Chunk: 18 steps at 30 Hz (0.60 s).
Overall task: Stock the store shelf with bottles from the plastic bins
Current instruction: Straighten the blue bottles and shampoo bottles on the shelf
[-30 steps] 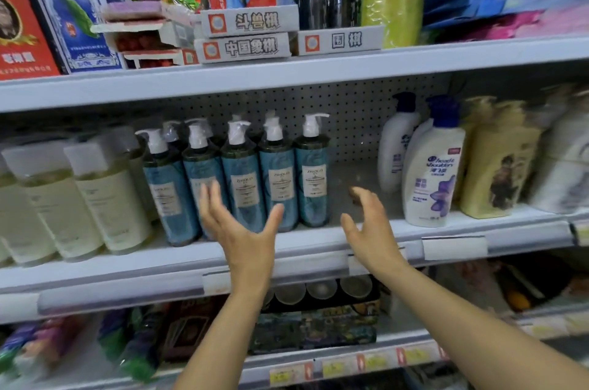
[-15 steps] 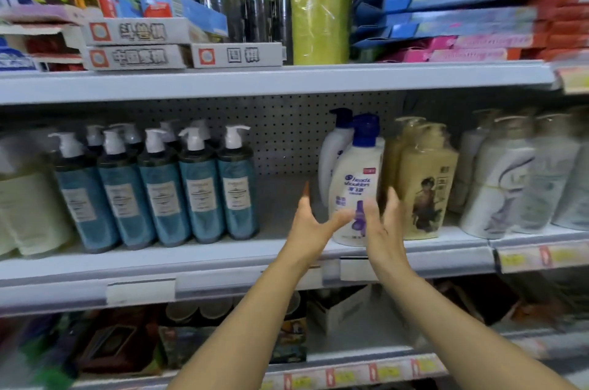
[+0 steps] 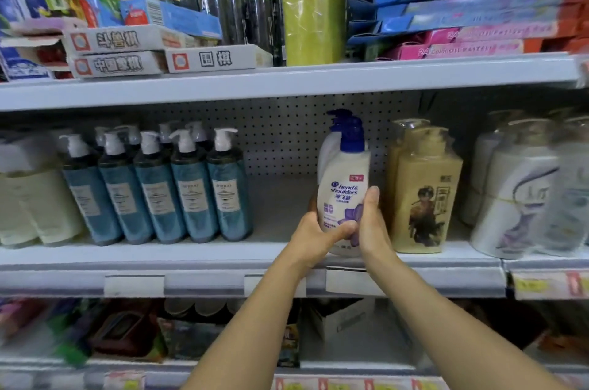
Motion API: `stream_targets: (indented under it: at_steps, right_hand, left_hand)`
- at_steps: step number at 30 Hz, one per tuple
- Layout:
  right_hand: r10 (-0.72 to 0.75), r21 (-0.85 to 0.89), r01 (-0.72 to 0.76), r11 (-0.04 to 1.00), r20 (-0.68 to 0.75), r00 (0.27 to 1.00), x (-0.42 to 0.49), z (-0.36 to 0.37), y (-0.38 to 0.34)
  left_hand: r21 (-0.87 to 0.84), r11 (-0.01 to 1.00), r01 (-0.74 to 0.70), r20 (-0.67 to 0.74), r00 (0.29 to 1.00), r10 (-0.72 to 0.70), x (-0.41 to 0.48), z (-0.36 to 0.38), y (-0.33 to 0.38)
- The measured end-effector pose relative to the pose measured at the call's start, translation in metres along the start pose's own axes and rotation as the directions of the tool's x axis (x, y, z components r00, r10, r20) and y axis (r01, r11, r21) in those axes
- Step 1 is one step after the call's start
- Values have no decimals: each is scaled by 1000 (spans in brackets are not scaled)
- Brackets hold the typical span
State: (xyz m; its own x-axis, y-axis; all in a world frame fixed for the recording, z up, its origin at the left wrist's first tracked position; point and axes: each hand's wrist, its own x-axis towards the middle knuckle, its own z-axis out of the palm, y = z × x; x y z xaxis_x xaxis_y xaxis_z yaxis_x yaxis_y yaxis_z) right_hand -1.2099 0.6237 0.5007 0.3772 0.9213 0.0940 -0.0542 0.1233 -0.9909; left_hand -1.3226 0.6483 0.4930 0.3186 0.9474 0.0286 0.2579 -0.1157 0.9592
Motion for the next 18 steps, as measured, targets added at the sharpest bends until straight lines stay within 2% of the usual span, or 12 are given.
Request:
stream_targets:
  at_steps: [5, 12, 18]
  right_hand:
    - [24, 11, -24, 1000, 44, 999, -1, 1, 1]
    - [36, -56, -34, 998, 26, 999, 13, -1, 0]
    - [80, -20, -80, 997, -7, 997, 16, 4, -3]
  left_hand:
    - [-8, 1000, 13, 23, 1000, -13, 2, 0, -1]
    - [-35, 999, -26, 11, 1000, 27, 4, 6, 2]
    - [-71, 995, -74, -12, 997, 74, 12, 5, -3]
